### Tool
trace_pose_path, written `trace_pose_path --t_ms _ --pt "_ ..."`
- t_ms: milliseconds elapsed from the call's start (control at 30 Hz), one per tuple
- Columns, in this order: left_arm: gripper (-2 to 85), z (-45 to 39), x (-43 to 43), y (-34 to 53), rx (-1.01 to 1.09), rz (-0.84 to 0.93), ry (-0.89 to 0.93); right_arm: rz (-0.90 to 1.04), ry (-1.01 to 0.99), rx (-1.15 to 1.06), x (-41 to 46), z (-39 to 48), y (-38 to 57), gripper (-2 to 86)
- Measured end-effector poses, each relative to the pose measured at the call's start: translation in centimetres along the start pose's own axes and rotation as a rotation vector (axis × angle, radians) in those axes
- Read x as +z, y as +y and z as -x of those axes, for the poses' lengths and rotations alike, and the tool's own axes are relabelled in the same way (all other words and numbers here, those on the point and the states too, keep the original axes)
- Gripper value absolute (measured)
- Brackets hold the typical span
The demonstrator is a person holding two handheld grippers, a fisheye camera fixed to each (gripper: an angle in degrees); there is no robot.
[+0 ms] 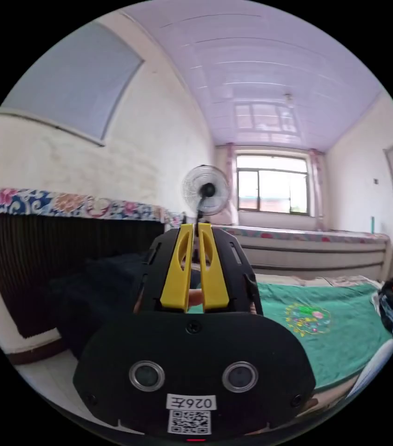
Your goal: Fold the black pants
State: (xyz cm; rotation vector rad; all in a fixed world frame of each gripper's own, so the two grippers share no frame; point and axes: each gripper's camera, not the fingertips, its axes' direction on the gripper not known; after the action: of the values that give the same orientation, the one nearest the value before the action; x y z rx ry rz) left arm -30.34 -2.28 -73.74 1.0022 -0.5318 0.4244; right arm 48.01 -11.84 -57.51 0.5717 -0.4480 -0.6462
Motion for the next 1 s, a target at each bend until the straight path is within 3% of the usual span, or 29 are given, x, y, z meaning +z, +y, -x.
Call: trace_pose_path --t_ms 167,300,500,733,900,1000 --pt "7.8 12.5 -4.5 10.1 -0.232 0.135 -0.202 0.141 -0.282 0.017 18.0 -3.9 -9.3 -0.8" --pt "8.2 17.9 -6.3 18.5 -0.263 0.326 -0.178 0.264 -0.475 0.104 30.9 -6.2 -12.8 0.1" --pt "12.9 24.8 -21.9 38.3 -0.415 0.233 -0.243 0.422 -0.687 0.303 50.5 -10.1 -15.4 6.1" --pt "18.7 29.5 -32.7 63.5 -0.809 0.196 0.058 0.576 -0.943 0.738 71.6 -16.9 -15.2 12.9" --pt "26.0 27.8 -34.1 71.8 -0.78 0.204 0.108 0.539 -1.058 1.008 79.4 -21.0 -13.8 13.6" --pt "25.5 26.6 -33.3 76.0 -0.787 0.222 0.285 0.514 -1.084 1.088 81.4 -22.5 -13.9 13.6"
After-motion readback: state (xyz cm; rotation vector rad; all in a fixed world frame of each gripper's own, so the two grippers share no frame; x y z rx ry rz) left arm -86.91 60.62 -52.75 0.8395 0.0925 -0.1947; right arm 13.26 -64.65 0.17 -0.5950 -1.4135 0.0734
